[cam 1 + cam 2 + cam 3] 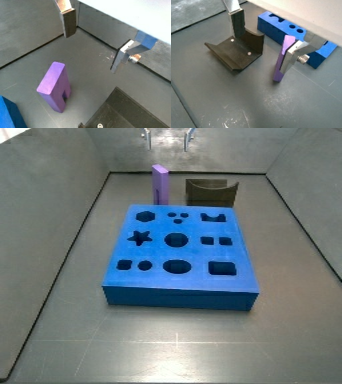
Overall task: Pick up the double-square object. Rotate the double-square object. Move to above the board. Insert the double-square object.
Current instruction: Pick up the double-square object.
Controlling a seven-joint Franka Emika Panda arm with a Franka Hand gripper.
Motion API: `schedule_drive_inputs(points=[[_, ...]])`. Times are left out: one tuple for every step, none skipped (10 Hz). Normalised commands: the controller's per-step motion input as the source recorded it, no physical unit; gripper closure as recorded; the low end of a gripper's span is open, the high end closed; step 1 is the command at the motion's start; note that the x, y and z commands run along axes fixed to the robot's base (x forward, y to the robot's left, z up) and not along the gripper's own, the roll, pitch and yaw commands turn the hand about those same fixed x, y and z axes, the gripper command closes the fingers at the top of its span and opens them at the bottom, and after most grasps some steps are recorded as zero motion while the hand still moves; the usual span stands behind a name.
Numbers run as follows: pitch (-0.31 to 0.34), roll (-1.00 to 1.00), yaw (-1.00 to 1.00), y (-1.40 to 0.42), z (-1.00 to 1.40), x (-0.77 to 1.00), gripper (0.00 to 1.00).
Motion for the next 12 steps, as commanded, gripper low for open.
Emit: schedule_drive_inputs(points=[[0.000, -0.03, 0.00, 0.00, -0.01, 0.00, 0.00], [-0.120, -0.12, 0.13, -0.10, -0.20, -0.23, 0.00], [-0.146, -0.17, 0.39, -0.30, -0.25, -0.25, 0.00], [-0.163, -0.26, 0.47, -0.33, -0.25, -0.26, 0.00], [-0.111, -0.30, 0.50, -0.31, -0.20, -0.23, 0.00], [-0.163, -0.29, 0.45, -0.30, -0.23, -0.25, 0.00], [-0.134, -0.23, 0.44, -0.28, -0.22, -0.15, 0.00], [-0.129, -0.18, 0.44, -0.28, -0.29, -0.14, 0.00], [-0.171, -0.14, 0.41, -0.29, -0.38, -0.16, 0.00], [-0.206, -0.11, 0.37, -0.29, -0.43, -0.15, 0.00], [-0.183, -0.07, 0.34, -0.29, -0.43, -0.06, 0.00], [-0.180, -0.02, 0.32, -0.31, -0.43, -0.04, 0.00]])
